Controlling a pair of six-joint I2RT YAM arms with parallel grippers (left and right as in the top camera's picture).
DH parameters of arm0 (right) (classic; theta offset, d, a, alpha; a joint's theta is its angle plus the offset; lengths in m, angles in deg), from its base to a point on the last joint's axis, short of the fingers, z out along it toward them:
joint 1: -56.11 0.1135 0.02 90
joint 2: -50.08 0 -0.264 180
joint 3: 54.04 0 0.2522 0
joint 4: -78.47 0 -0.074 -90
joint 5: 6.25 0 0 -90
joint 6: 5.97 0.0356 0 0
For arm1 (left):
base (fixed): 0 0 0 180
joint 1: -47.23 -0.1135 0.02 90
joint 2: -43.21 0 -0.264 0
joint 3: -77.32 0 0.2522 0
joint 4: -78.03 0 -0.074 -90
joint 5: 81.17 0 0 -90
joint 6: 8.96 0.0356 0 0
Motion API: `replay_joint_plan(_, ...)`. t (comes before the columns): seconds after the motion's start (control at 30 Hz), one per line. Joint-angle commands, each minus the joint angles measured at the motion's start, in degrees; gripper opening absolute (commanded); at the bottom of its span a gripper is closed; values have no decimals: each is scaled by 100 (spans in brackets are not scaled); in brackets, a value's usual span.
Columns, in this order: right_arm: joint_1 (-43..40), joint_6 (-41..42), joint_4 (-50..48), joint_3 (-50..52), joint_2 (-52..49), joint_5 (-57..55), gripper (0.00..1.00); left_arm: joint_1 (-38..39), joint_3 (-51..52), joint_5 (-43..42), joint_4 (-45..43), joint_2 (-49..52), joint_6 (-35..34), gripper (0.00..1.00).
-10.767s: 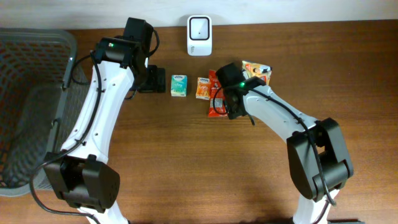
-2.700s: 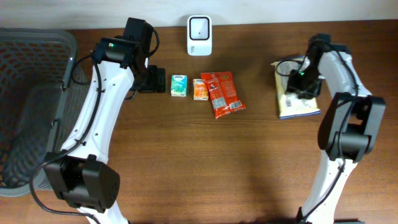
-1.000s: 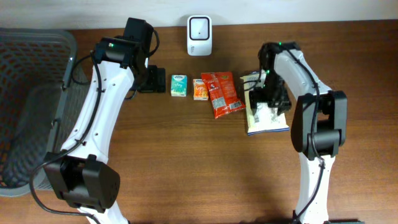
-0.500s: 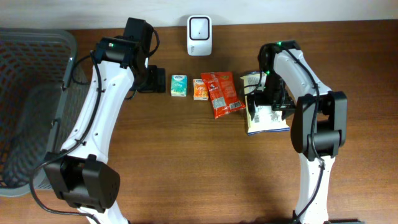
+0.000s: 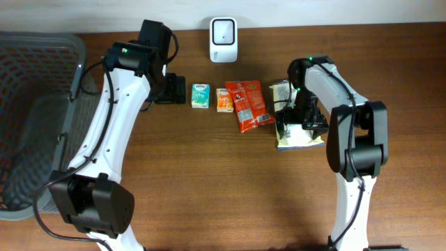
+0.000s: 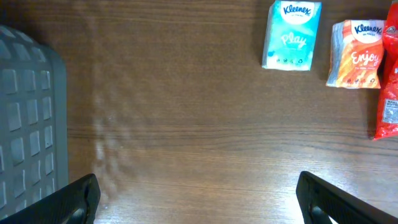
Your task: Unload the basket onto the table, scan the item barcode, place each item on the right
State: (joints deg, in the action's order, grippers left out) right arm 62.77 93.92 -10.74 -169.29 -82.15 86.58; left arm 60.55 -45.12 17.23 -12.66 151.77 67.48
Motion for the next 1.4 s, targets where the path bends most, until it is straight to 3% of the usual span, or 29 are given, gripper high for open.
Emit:
replay_joint_plan(0.0,44,7,-114,-42,-20,57,99,-37,7,-2,-7,9,-74,99)
replay_joint_plan(0.13,-9,2,870,-1657,-17,-74,99,-31,7,-2,-7,9,-74,99)
replay_joint_plan(0.23,-9,2,367,-2441,-17,-74,98,-42,7,-2,-7,9,-74,99)
replay_joint_plan(0.4,13,4,-955,-2114,-146,-74,99,-37,7,-2,-7,9,-74,99)
replay_joint_plan(0.67,-22,4,-1882,-1497,-391,-72,99,-35,7,-2,-4,9,-74,99)
replay_joint_plan(0.97,-981,0,518,-3716,-378,-92,99,-37,7,-2,-7,9,-74,99)
replay_joint_plan(1.03,-1220,-35,636,-3508,-396,-35,99,-35,7,-2,-4,9,-74,99)
replay_joint_plan(1.17,-1379,-1390,35,-2227,-402,1720,99,-42,7,-2,-7,9,-74,99)
replay_joint_plan(1.37,-1333,-1394,-1578,-514,-402,2138,97,-37,7,-2,-7,9,-74,99)
